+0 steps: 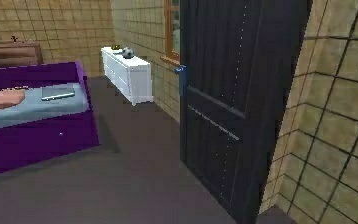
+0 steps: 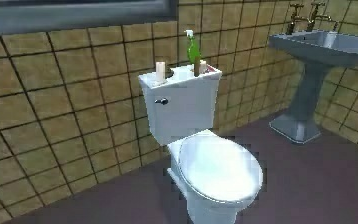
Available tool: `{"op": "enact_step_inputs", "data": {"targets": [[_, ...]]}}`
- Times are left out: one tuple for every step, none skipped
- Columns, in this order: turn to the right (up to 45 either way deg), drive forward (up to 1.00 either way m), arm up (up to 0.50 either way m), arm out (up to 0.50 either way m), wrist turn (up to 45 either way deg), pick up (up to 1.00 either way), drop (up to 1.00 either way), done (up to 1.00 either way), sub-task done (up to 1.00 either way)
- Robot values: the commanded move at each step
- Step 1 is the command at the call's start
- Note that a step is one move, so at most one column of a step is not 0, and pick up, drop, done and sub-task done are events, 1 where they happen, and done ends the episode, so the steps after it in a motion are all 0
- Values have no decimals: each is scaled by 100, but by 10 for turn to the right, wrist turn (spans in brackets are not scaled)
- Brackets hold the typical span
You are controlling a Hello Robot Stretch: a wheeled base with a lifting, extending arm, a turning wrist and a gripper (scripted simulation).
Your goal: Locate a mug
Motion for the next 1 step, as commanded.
{"op": "enact_step_inputs", "data": {"targets": [[-240, 0, 0, 0, 0, 0, 0, 0, 0]]}}
